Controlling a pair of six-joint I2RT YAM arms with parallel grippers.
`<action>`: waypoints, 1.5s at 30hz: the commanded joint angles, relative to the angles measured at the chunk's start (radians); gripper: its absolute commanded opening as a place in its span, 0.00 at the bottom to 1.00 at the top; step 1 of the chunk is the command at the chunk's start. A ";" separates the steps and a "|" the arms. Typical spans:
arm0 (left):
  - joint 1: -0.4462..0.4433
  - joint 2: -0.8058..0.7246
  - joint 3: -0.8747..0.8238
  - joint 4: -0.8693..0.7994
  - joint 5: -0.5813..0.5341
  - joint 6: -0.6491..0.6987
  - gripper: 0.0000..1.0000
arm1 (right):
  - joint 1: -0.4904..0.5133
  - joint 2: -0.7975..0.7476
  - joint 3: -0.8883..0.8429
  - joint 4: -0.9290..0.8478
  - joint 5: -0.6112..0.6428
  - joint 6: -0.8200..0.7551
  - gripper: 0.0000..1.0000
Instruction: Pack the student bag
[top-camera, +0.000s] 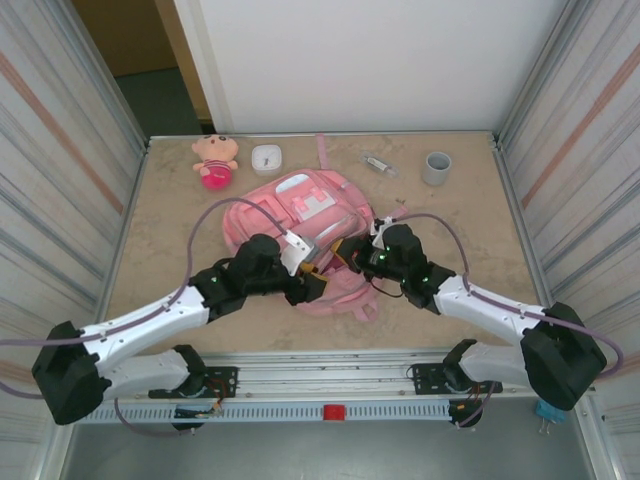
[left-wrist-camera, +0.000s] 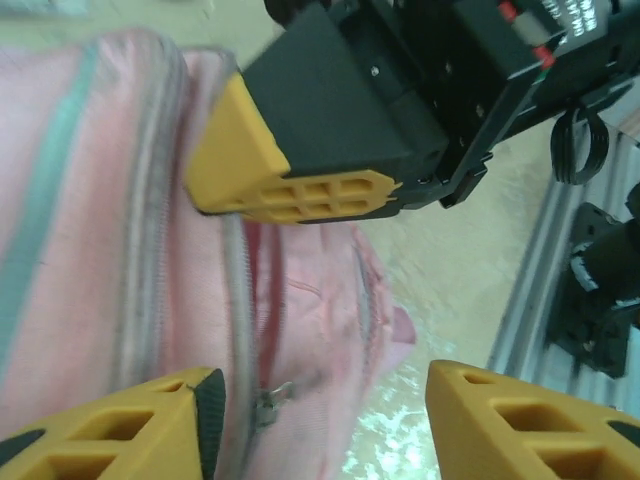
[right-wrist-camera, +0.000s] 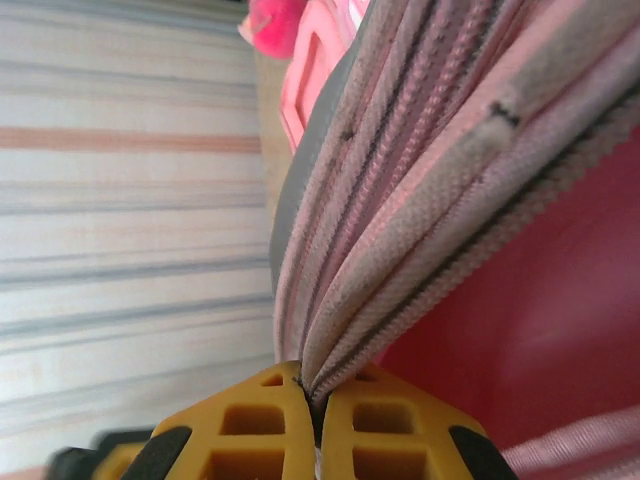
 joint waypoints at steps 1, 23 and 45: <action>-0.004 -0.099 0.000 -0.084 -0.110 0.240 0.60 | -0.035 -0.058 0.086 -0.166 -0.133 -0.251 0.00; -0.004 0.034 -0.156 0.246 -0.278 0.640 0.60 | -0.141 -0.018 0.224 -0.361 -0.478 -0.495 0.00; 0.004 0.053 -0.060 0.127 -0.088 0.438 0.00 | 0.284 -0.219 0.178 -0.742 0.299 -0.553 0.42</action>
